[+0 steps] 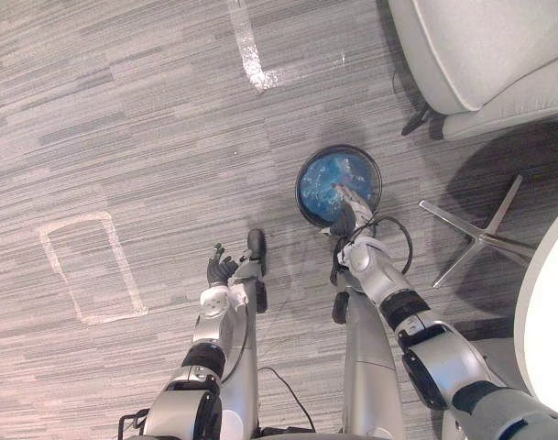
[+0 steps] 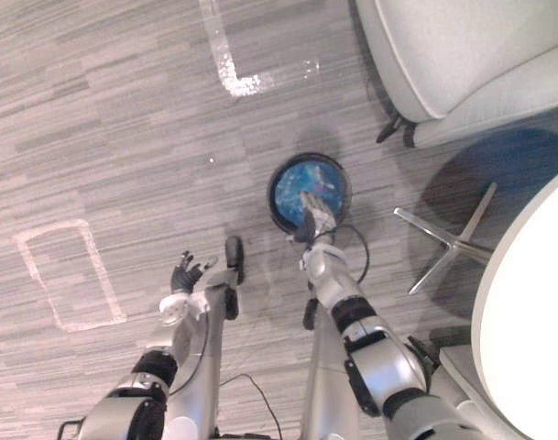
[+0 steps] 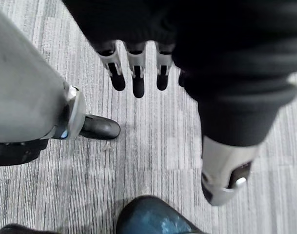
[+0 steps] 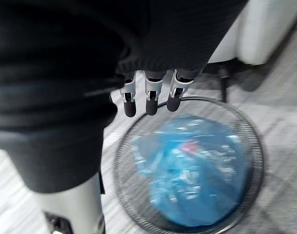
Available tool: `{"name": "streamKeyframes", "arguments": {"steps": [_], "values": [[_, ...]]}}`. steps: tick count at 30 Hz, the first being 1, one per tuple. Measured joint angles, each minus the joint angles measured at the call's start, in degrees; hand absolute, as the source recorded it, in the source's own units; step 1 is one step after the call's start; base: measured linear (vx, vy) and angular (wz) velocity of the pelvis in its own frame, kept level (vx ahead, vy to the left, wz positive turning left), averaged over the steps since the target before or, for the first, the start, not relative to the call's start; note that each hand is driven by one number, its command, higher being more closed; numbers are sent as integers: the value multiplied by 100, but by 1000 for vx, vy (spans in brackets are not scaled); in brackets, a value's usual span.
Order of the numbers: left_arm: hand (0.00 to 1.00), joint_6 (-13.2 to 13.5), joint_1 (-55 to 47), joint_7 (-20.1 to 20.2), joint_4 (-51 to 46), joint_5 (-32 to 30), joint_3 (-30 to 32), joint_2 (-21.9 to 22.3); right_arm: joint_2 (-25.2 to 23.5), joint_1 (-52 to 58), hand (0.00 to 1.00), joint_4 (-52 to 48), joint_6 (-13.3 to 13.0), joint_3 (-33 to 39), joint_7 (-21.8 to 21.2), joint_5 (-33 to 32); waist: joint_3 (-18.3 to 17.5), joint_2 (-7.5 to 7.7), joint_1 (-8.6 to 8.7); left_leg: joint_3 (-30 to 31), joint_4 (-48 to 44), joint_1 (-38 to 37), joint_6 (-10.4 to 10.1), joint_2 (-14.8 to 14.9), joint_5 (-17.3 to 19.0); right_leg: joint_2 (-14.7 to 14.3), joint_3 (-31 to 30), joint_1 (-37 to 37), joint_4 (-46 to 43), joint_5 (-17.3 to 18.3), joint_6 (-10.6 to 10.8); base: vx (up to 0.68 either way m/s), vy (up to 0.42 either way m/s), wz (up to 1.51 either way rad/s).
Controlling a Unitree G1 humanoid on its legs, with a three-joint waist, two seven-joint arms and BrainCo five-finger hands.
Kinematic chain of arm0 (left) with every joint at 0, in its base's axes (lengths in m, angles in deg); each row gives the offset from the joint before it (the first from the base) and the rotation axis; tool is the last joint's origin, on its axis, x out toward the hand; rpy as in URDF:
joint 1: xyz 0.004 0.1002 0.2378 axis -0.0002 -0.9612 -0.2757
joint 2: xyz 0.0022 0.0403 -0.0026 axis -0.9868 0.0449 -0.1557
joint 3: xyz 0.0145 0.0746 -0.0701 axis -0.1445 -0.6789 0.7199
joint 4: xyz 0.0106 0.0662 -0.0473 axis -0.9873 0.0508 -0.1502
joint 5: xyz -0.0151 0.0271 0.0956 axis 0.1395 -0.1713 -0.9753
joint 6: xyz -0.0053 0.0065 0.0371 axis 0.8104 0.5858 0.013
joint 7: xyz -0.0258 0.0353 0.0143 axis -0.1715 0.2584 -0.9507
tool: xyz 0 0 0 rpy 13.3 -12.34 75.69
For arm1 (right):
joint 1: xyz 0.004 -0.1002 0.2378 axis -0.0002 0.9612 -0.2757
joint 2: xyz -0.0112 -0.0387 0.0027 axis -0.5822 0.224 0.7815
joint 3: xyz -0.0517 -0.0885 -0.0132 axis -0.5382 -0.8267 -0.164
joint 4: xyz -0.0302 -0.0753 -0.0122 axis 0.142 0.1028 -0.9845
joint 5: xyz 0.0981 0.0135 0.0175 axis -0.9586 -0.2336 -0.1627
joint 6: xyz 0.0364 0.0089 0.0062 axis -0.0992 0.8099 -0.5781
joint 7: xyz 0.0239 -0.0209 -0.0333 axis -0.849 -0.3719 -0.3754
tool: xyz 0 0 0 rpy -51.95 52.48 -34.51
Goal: Gather rubbish on tea table into small bin, then transfer packed bag to large trash can.
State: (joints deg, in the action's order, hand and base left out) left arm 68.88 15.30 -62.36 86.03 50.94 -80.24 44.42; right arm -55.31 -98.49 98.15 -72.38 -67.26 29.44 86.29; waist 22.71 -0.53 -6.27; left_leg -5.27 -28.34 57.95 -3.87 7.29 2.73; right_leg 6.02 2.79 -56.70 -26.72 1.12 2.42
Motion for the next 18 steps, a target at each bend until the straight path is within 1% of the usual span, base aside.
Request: {"name": "streamKeyframes", "arguments": {"steps": [1,2,4,6,8,11,15,16,18], "values": [[0,5,20,-2,0,2,27,-1,4,-38,0,9,19,59,39,-1,1,0,-1,1,0,51,2,-1,-11,0,1,-49,-5,-4,-3,16,-1,6],[0,8,90,-25,1,29,99,-6,10,-171,0,26,108,277,154,-9,3,-4,-1,31,-1,260,-7,-6,-50,1,23,-253,-20,-17,-13,22,2,9],[0,8,138,-38,3,109,103,-10,13,-261,0,107,147,471,200,-11,8,-8,0,66,-14,384,-15,-25,-85,14,43,-377,-67,-16,-16,24,2,14],[0,43,167,-101,-82,145,101,14,31,-453,0,268,246,737,353,-57,12,-9,-3,114,-68,598,-19,-51,-110,43,65,-604,-192,23,-29,30,1,14],[0,110,176,-112,-153,223,90,26,75,-536,0,271,284,812,401,-59,17,-12,-1,118,-102,740,-18,-71,-109,73,67,-764,-273,52,-38,16,5,8],[0,129,189,-129,-206,235,84,50,211,-747,0,343,321,798,407,-64,33,-29,-2,152,-220,1024,-16,-89,-108,98,79,-1051,-438,115,-28,10,10,10],[0,246,366,-142,-264,453,71,-18,335,-987,0,523,364,775,441,-64,68,-46,-21,332,-395,1485,-26,-143,-106,155,173,-1493,-839,326,-22,5,5,25],[0,254,427,-146,-298,511,47,-46,382,-1013,0,533,385,776,451,-64,78,-52,-21,348,-429,1614,-40,-180,-115,206,188,-1657,-975,381,-21,2,-3,25],[0,298,450,-154,-401,605,-5,-72,447,-1134,0,569,415,778,455,-63,112,-73,-26,370,-495,1768,-42,-193,-116,220,189,-1821,-1092,430,-23,-1,-4,16]]}}
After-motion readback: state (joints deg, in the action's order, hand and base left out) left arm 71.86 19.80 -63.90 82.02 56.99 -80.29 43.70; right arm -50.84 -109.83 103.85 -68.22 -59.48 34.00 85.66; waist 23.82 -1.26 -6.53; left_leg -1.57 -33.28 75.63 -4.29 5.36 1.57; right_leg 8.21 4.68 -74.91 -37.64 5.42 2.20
